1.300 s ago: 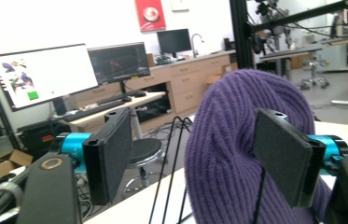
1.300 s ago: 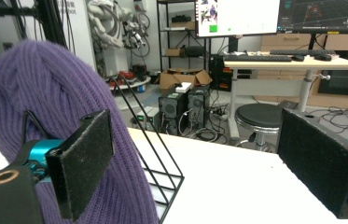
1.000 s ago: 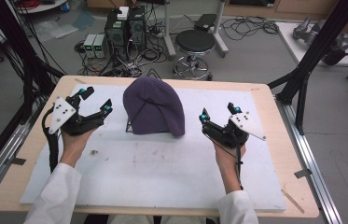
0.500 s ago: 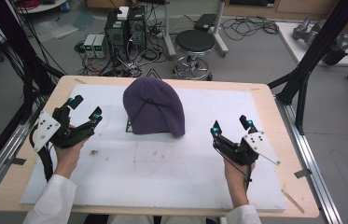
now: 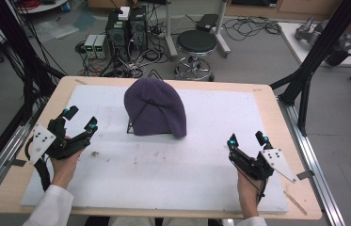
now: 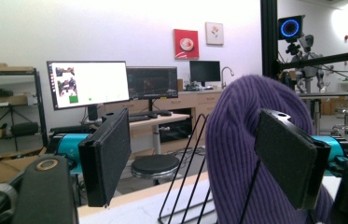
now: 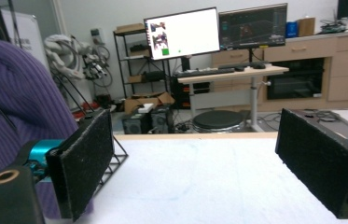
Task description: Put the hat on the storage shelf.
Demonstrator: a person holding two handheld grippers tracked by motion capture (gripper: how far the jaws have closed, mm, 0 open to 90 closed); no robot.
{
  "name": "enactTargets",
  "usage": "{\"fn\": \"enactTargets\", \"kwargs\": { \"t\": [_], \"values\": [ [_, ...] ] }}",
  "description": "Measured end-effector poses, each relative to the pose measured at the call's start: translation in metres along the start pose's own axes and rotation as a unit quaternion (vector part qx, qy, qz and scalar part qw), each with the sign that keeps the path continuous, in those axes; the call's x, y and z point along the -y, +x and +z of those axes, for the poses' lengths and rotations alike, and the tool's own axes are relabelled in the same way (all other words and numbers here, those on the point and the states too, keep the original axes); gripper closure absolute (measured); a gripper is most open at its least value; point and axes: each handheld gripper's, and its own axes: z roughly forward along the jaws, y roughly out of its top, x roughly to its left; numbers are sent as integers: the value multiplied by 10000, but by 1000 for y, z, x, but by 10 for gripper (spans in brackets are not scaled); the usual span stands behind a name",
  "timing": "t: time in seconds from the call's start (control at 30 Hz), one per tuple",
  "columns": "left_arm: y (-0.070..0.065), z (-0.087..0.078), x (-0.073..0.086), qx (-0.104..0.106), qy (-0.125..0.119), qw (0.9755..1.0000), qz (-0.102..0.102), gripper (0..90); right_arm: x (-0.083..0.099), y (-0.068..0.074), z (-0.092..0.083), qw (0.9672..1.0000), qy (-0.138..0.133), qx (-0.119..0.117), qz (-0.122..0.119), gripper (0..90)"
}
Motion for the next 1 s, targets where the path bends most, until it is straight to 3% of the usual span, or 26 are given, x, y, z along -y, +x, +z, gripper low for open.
{"fn": "enactTargets", "kwargs": {
  "t": [0.13, 0.23, 0.5, 0.63, 0.77, 1.0],
  "values": [
    [3, -8, 3, -100, 42, 9999, -58, 273, 3, -5, -5, 9999, 9, 115, -5, 108],
    [5, -12, 6, -162, 107, 9998, 16, 272, 4, -8, -7, 9998, 4, 200, -95, 108],
    [9, -27, 21, -322, 344, 9989, -42, 272, 16, -14, -13, 9986, 264, 353, -284, 108],
    [13, -31, 28, -360, 460, 9981, -192, 273, 21, -16, -11, 9983, 416, 375, -143, 108],
    [14, -34, 33, -364, 560, 9975, -217, 273, 25, -15, -10, 9973, 548, 399, -265, 108],
    [12, -36, 38, -338, 710, 9967, -213, 273, 29, -13, -7, 9974, 604, 341, -182, 108]
  ]
}}
